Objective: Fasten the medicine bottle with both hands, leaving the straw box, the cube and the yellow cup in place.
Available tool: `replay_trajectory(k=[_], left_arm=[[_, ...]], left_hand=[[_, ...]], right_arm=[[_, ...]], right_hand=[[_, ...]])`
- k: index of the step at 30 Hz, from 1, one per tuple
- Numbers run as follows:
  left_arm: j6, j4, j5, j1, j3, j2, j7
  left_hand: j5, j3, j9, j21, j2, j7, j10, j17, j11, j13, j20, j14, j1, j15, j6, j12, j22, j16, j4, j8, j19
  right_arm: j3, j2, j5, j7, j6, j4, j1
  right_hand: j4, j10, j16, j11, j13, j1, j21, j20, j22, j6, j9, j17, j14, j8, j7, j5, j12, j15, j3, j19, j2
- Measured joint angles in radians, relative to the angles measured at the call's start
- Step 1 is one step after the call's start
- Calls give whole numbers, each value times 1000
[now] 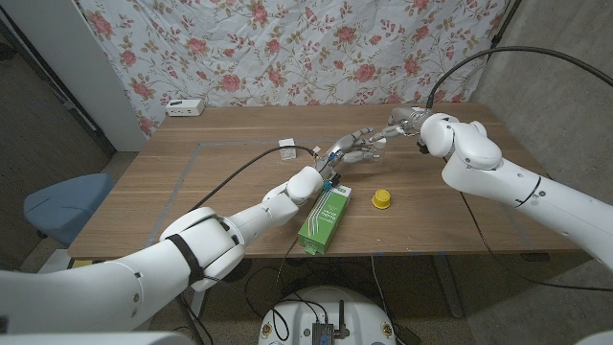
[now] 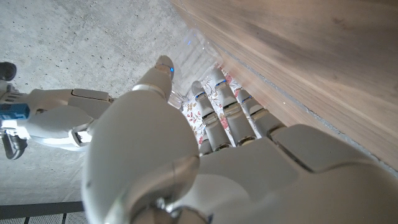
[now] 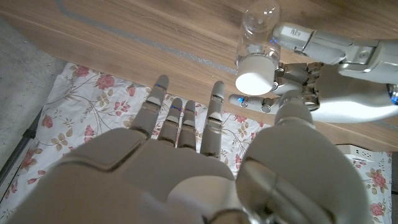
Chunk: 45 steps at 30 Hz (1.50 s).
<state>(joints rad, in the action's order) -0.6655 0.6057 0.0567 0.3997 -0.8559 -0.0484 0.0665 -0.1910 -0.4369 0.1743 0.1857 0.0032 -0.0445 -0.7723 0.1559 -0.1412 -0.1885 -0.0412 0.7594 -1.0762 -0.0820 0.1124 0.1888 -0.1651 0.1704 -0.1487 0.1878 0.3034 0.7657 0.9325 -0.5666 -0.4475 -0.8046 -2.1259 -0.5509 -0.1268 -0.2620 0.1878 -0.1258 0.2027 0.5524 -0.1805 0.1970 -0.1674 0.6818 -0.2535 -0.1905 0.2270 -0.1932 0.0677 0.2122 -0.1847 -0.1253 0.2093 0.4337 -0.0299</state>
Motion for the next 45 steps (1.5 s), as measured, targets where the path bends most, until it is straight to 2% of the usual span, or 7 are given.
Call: replay_trajectory(k=[7, 8, 14, 22, 26, 31, 45], left_arm=[[0, 0, 0, 0, 0, 0, 0], [0, 0, 0, 0, 0, 0, -3], [0, 2, 0, 1, 0, 0, -4], [0, 5, 0, 2, 0, 1, -5], [0, 1, 0, 2, -1, 3, -8], [0, -4, 1, 1, -1, 6, -9], [0, -8, 1, -2, -3, 9, -9]], left_hand=[[0, 0, 0, 0, 0, 0, 0, 0, 0, 0, 0, 0, 0, 0, 0, 0, 0, 0, 0, 0, 0], [0, 0, 0, 0, 0, 0, 0, 0, 0, 1, 0, 0, 0, 0, 0, -1, 0, 0, 0, 0, 0], [0, 0, 0, 0, 0, 0, 0, 0, 0, 1, 0, 0, 0, 0, 0, -1, 0, 0, 0, 0, 0], [0, -4, 0, 0, 0, 2, 0, 0, 0, 0, 0, 0, 0, 0, -2, 4, 0, 0, -4, 0, 0], [0, -4, 0, 0, 0, 4, 0, 0, 0, 0, 0, 0, 0, 0, -4, 4, 0, 0, -4, 0, 0], [0, -4, 0, 0, 0, 4, 2, 0, 1, 0, 0, 2, 0, 2, -4, 4, 0, 0, -4, 0, 0], [0, -8, 0, 0, 0, 4, 0, 0, 0, 0, 0, 2, 0, 2, -4, 3, 0, 0, 0, 0, 0]], right_arm=[[0, 0, 43, -22, 24, 0, 0], [-27, 26, 47, -23, 27, -14, 0], [-43, 37, 85, -29, 46, -16, -2], [-62, 47, 135, -27, 74, -12, -4], [-70, 50, 153, -20, 82, -6, -6], [-76, 52, 168, -6, 87, -2, -8], [-77, 53, 191, 37, 88, 2, -15]], right_hand=[[-25, 61, 0, -1, 5, 49, 0, 9, 0, -69, -5, 0, -35, 2, -11, 13, 4, -16, 21, -12, 9], [-28, 68, 0, -1, 5, 55, 0, 9, 0, -78, -7, 0, -40, 2, -13, 17, 4, -16, 24, -12, 8], [-50, 102, 0, 4, 5, 115, 0, 9, 0, -105, -9, 0, -60, 2, -34, 36, 4, -18, 46, -23, 17], [-59, 114, 0, 9, 5, 172, -4, 9, 0, -125, -9, 0, -60, 2, -43, 55, 0, -31, 72, -23, 14], [-58, 114, 5, 9, 5, 197, -5, 7, 0, -124, -9, 0, -52, -6, -43, 55, -4, -39, 79, -9, 8], [-53, 102, 13, 21, 5, 233, -13, 9, 0, -93, -14, 0, -48, -25, -74, 55, -12, -35, 92, 4, 6], [-49, 64, 20, 30, 4, 275, -13, 5, 0, 0, -19, 0, -16, -62, -91, 55, -27, -13, 105, 21, -4]])
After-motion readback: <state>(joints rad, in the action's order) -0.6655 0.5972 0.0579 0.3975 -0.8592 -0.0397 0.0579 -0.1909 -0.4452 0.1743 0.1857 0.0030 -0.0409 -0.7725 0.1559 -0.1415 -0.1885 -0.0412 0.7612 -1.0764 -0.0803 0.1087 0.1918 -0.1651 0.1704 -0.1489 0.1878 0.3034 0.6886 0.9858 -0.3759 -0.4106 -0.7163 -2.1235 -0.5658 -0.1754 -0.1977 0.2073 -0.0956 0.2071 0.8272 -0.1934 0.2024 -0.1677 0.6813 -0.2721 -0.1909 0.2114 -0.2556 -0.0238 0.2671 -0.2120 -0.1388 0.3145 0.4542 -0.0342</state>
